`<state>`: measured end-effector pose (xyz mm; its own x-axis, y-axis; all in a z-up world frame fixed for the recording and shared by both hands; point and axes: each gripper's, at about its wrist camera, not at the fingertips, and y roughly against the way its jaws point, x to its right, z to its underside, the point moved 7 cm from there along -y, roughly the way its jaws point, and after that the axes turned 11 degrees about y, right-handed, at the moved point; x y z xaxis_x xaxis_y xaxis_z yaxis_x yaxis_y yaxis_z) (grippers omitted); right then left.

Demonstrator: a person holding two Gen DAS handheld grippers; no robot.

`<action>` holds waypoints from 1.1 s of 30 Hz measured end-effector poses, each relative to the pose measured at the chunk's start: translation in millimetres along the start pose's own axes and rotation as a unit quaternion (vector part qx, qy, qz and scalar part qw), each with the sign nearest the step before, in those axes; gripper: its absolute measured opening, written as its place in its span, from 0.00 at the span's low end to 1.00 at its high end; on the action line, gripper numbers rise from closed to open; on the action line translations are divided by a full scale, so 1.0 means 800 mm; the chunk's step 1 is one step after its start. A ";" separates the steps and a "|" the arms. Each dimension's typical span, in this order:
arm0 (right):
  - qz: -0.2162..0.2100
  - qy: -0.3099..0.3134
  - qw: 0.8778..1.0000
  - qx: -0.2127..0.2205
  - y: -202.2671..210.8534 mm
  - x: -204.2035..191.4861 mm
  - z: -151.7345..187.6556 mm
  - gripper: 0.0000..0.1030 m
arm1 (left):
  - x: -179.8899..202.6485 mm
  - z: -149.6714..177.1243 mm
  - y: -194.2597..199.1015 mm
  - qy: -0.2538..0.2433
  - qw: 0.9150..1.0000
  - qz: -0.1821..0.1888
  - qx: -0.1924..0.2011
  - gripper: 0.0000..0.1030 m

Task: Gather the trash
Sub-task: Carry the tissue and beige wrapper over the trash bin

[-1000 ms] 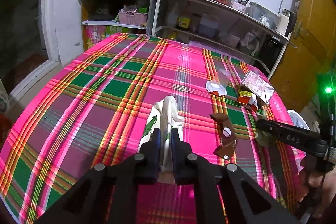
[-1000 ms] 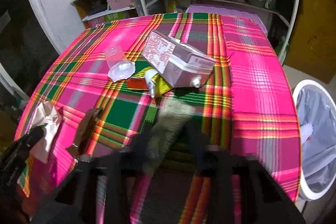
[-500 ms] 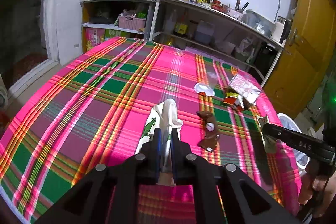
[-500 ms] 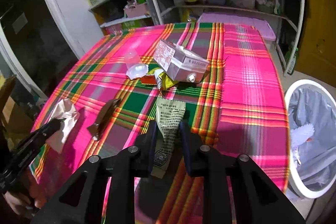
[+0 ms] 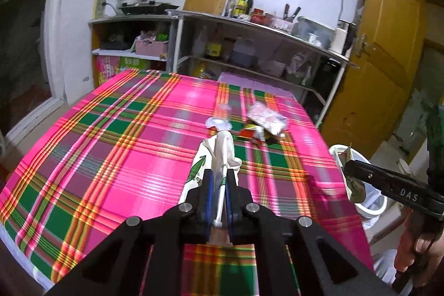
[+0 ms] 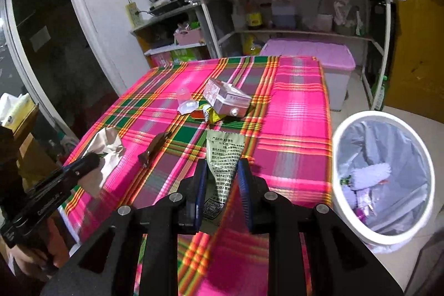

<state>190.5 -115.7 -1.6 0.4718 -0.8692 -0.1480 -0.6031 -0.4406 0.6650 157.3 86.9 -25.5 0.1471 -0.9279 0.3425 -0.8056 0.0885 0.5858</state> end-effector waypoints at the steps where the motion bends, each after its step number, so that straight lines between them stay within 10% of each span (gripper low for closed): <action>1: 0.001 -0.001 1.000 0.002 0.006 0.002 0.003 0.22 | 0.007 0.001 0.003 -0.004 1.000 0.003 0.001 0.08; 33: 0.082 -0.084 0.992 0.038 0.116 0.157 0.063 0.23 | 0.226 0.050 -0.017 -0.100 0.986 0.125 -0.036 0.08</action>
<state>161.7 -277.0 4.5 0.2535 -0.9527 -0.1674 -0.7121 -0.3009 0.6343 171.9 -96.6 -1.4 -0.1741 -0.9260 0.3349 -0.7585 0.3430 0.5540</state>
